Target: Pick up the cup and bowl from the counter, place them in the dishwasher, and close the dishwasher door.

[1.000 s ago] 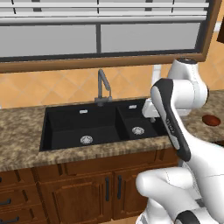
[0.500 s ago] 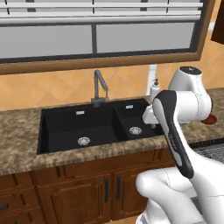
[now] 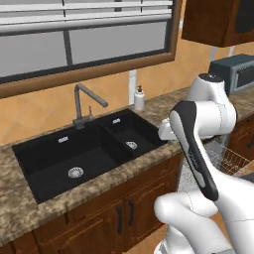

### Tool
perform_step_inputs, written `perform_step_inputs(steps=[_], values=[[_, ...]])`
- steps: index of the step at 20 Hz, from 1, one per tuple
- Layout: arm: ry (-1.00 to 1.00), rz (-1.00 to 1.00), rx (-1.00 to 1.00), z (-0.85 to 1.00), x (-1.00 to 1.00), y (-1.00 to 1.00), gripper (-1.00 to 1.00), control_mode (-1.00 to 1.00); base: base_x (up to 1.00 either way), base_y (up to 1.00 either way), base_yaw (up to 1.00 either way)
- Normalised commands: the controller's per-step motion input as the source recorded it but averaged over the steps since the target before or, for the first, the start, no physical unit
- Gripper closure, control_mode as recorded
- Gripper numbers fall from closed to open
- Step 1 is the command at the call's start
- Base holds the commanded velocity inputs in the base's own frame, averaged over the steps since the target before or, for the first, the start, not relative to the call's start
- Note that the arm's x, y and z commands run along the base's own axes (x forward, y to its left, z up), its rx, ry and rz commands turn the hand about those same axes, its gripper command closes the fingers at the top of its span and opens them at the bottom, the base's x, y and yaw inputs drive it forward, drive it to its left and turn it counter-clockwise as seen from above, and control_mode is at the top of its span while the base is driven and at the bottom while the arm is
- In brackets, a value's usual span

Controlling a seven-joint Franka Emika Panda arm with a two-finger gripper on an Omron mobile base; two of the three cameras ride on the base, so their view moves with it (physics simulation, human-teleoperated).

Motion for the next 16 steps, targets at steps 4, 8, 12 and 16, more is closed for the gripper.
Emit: perform_step_inputs(steps=[4, 8, 12, 16], values=[[0.00, 0.00, 0.00, 0.00, 0.00, 0.00, -1.00, 1.00, -0.17, 0.02, -0.62], [0.00, 0.00, 0.00, 0.00, 0.00, 0.00, -1.00, 1.00, 0.00, 0.00, -0.52], [0.00, 0.00, 0.00, 0.00, 0.00, 0.00, -1.00, 1.00, 0.00, -0.19, -0.39], [0.00, 0.00, 0.00, 0.00, 0.00, 0.00, -1.00, 1.00, 0.23, -0.16, -0.28]])
